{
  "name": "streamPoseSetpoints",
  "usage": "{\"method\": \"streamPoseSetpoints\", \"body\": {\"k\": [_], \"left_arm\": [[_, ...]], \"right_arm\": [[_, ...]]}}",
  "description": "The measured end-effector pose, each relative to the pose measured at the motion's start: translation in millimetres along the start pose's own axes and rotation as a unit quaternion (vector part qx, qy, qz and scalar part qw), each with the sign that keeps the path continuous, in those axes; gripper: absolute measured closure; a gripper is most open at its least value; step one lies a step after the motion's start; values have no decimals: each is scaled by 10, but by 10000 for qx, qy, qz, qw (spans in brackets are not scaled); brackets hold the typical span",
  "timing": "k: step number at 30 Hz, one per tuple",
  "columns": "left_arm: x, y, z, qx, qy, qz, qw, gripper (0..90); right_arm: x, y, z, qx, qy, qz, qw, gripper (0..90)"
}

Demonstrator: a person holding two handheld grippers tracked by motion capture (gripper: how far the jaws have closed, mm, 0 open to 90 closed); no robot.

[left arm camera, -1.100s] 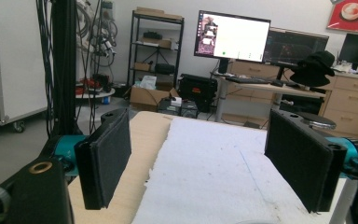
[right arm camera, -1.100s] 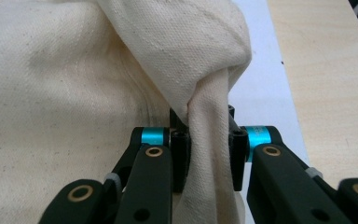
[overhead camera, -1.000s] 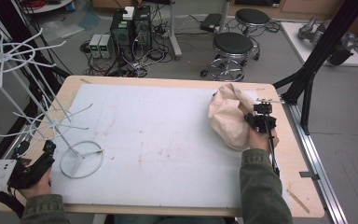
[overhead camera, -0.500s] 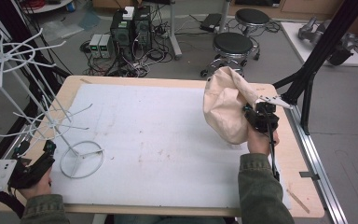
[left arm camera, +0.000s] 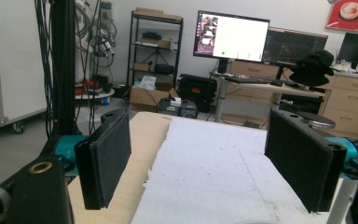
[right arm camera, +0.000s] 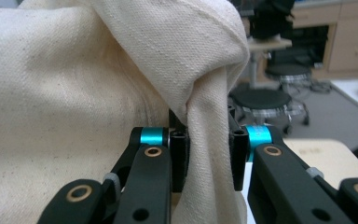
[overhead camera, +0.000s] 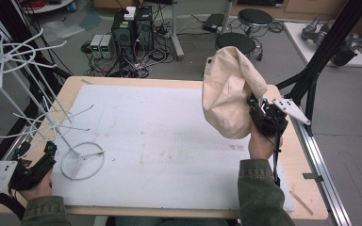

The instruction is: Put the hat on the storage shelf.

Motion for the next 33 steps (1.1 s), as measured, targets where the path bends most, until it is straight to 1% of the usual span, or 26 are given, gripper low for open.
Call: {"method": "streamPoseSetpoints", "body": {"k": [2, 4, 6, 7, 10, 13, 15, 17, 21, 23, 24, 25, 26, 27, 28, 29, 30, 31, 33], "left_arm": [[0, -1, 2, 0, -8, 0, 10000, 228], [0, -1, -1, 2, 9, 3, 10000, 228], [2, 0, 0, 6, 11, -3, 10000, 228], [2, 1, 1, -3, 10, 1, 10000, 228], [2, -1, 0, 2, 7, -4, 10000, 228], [-2, 1, -3, 7, 5, 5, 10000, 228], [0, 4, -2, 9, 7, -4, 10000, 228], [2, 6, 0, 5, 13, -1, 10000, 228], [2, -2, -2, 8, 15, -2, 10000, 228], [1, -2, -3, 11, 9, -2, 10000, 228], [1, -1, -2, 11, 8, -3, 10000, 228], [1, -1, -3, 12, 11, -9, 10000, 228], [1, -1, -3, 12, 11, -3, 10000, 228], [1, -2, -2, 9, 11, -2, 10000, 228], [3, -2, -1, 3, 23, -3, 10000, 228], [4, -3, 0, 6, 13, -4, 10000, 228], [2, -5, 0, 12, 4, 2, 10000, 228], [1, -5, 0, 13, 4, 2, 10000, 228], [3, -4, 1, 12, 10, 1, 10000, 228]], "right_arm": [[-70, 52, -49, -128, -228, 82, 9996, 772], [-139, 110, -97, -302, -431, 117, 9985, 770], [-208, 174, -144, -444, -635, 149, 9969, 768], [-249, 215, -173, -579, -773, 180, 9952, 768], [-322, 306, -212, -842, -886, 331, 9920, 769], [-399, 399, -232, -974, -1045, 292, 9893, 769], [-426, 439, -238, -981, -1099, 245, 9888, 769], [-451, 482, -245, -1048, -1158, 277, 9873, 769], [-490, 558, -238, -1250, -1165, 424, 9844, 769], [-515, 602, -230, -1372, -1179, 474, 9824, 769], [-525, 638, -233, -1493, -1137, 561, 9806, 769], [-537, 657, -230, -1550, -1159, 585, 9793, 769], [-569, 713, -234, -1677, -1179, 663, 9765, 769], [-569, 713, -234, -1677, -1179, 663, 9765, 769], [-585, 747, -240, -1720, -1164, 676, 9758, 769], [-606, 775, -236, -1756, -1203, 621, 9751, 769], [-635, 842, -235, -1822, -1190, 613, 9741, 768], [-635, 842, -235, -1822, -1190, 613, 9741, 768], [-662, 918, -231, -1912, -1187, 615, 9724, 768]]}}
Point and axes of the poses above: each handheld gripper's, and its own axes: z roughly forward along the jaws, x roughly out of its underside, y roughly to its left, the point moved 6 cm from there along z, roughly forward along the jaws
